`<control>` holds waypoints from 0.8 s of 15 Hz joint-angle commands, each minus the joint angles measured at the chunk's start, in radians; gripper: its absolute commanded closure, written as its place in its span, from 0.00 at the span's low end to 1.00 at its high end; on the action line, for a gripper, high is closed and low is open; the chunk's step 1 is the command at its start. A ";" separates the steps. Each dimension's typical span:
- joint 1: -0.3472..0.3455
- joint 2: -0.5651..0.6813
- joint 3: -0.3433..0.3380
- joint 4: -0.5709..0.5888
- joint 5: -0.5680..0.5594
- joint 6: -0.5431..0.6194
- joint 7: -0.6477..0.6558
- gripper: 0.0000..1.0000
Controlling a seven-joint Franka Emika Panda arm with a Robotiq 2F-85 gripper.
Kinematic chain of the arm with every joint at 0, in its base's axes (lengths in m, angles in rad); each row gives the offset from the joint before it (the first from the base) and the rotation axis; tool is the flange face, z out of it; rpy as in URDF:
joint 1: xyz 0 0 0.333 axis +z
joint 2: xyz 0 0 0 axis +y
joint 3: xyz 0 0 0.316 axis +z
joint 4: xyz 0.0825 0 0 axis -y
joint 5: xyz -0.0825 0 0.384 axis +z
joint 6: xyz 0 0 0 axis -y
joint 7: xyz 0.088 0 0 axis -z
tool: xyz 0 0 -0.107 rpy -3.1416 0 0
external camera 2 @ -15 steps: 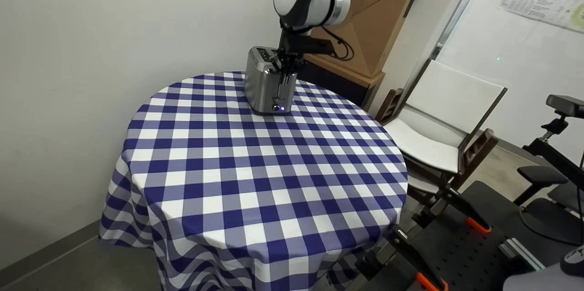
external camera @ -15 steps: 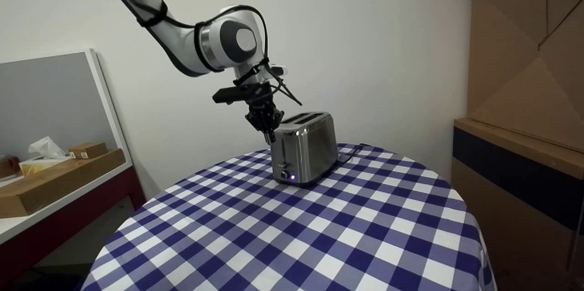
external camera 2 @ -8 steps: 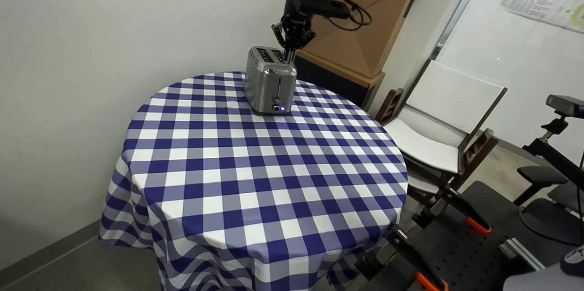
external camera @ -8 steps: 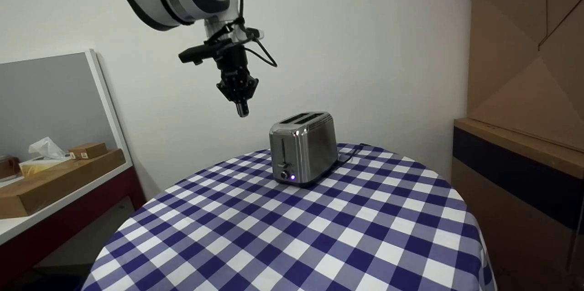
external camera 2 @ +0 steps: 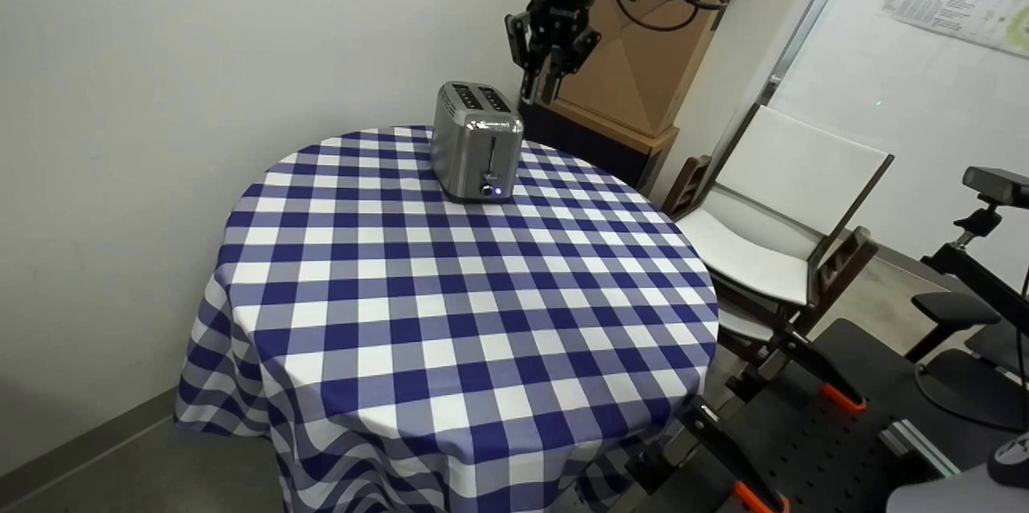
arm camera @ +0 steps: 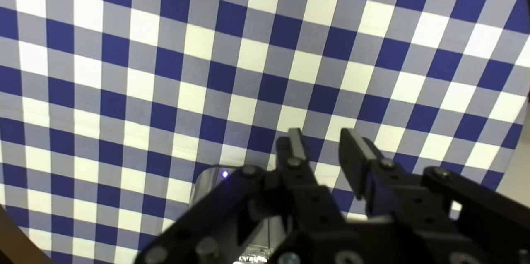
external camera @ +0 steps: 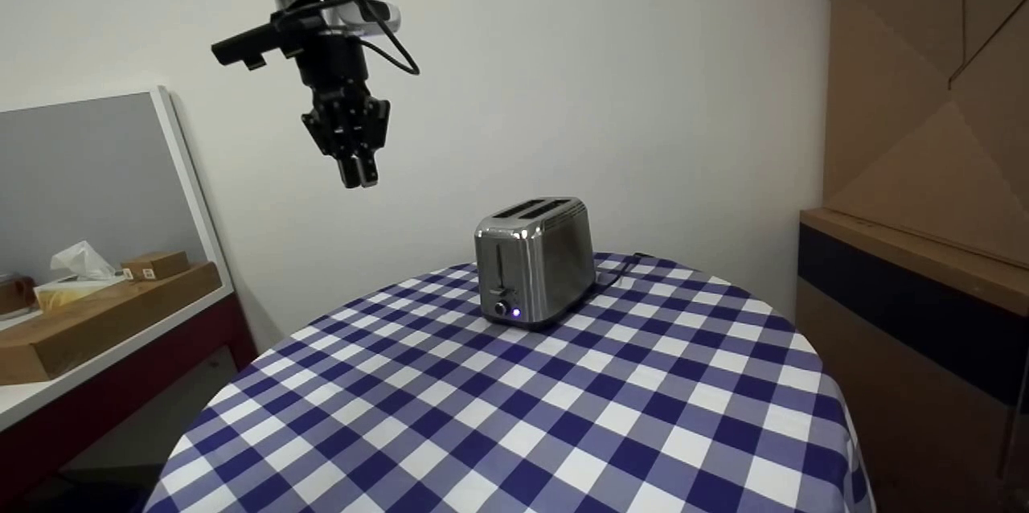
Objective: Switch on the toaster
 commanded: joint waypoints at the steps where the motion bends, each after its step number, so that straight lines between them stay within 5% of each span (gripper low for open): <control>1: 0.009 -0.154 0.004 -0.166 -0.019 -0.004 0.044 0.37; 6: 0.004 -0.261 0.021 -0.273 -0.042 0.002 0.061 0.01; 12: -0.004 -0.330 0.045 -0.327 -0.084 -0.006 0.105 0.00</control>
